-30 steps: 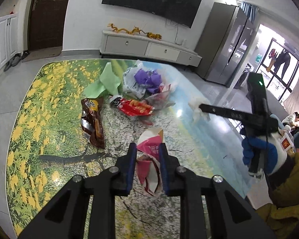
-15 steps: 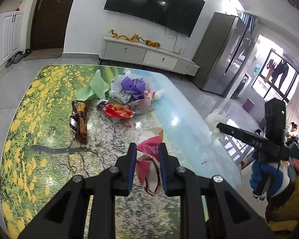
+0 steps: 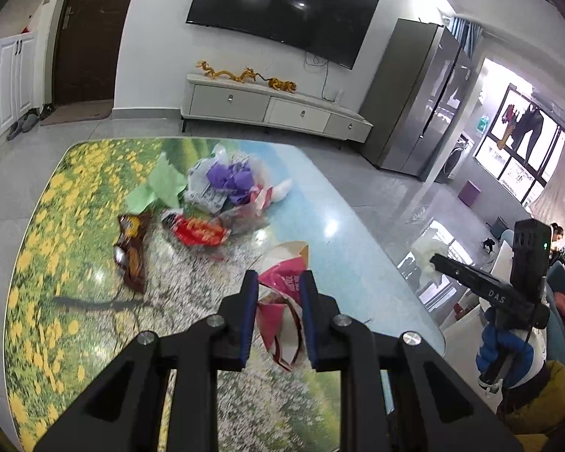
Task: Collect trash
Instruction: 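Carry the cup and tissue to the bin and release both tools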
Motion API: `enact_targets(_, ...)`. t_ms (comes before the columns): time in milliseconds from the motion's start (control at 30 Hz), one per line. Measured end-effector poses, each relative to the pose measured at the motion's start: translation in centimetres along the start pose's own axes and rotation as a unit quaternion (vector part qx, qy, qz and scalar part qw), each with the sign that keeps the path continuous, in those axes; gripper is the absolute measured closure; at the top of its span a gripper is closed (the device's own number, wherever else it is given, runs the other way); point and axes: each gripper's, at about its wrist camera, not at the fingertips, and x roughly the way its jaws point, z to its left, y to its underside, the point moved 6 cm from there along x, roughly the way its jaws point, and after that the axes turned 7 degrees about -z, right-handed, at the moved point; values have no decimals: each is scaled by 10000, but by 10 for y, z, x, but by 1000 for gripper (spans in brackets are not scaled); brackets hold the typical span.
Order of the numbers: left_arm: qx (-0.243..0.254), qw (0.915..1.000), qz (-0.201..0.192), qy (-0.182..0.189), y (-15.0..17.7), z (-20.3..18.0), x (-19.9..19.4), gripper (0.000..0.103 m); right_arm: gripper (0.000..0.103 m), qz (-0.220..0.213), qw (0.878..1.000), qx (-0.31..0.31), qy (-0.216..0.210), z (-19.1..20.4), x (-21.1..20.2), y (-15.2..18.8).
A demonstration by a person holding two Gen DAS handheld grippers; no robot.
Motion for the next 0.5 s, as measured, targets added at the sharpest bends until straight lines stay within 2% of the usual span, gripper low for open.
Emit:
enact_targets(233,173,9990,216,345,-27,-38,35,82,91,-269,9985,326,344,-56,-16,-9)
enact_targets(500,784,9897,736,947,-48,-130,125,82,90,-314,9906,846,1027,-149,-17,-8)
